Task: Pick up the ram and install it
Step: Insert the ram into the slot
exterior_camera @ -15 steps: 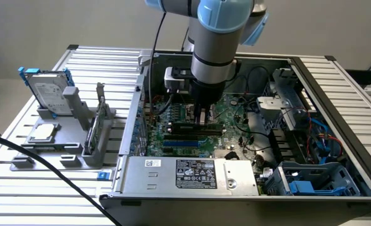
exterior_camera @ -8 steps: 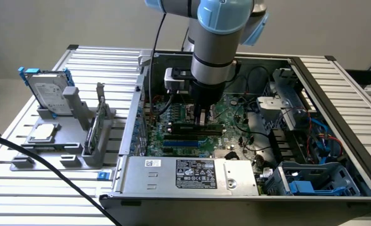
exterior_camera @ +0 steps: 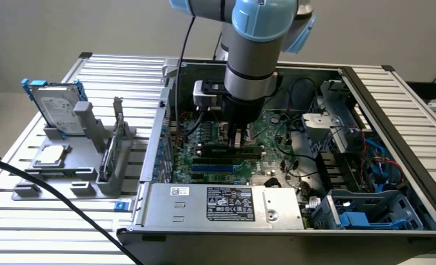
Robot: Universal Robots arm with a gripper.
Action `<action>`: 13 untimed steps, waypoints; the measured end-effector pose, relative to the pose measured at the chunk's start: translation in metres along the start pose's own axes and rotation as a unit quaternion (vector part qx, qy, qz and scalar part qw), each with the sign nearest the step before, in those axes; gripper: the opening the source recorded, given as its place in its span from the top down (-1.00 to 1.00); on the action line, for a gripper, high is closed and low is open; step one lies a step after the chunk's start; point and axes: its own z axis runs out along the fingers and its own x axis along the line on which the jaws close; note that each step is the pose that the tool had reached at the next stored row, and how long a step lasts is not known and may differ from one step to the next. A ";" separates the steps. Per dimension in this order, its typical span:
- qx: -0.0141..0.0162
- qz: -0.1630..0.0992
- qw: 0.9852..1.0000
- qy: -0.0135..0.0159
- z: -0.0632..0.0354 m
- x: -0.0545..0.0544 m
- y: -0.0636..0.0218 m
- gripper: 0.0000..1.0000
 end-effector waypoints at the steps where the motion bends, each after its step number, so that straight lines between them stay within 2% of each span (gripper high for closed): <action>1: 0.000 0.000 1.000 0.000 0.0003 0.000 0.0000 0.71; 13: 0.000 0.000 1.000 0.000 0.0029 0.000 -0.0002 0.68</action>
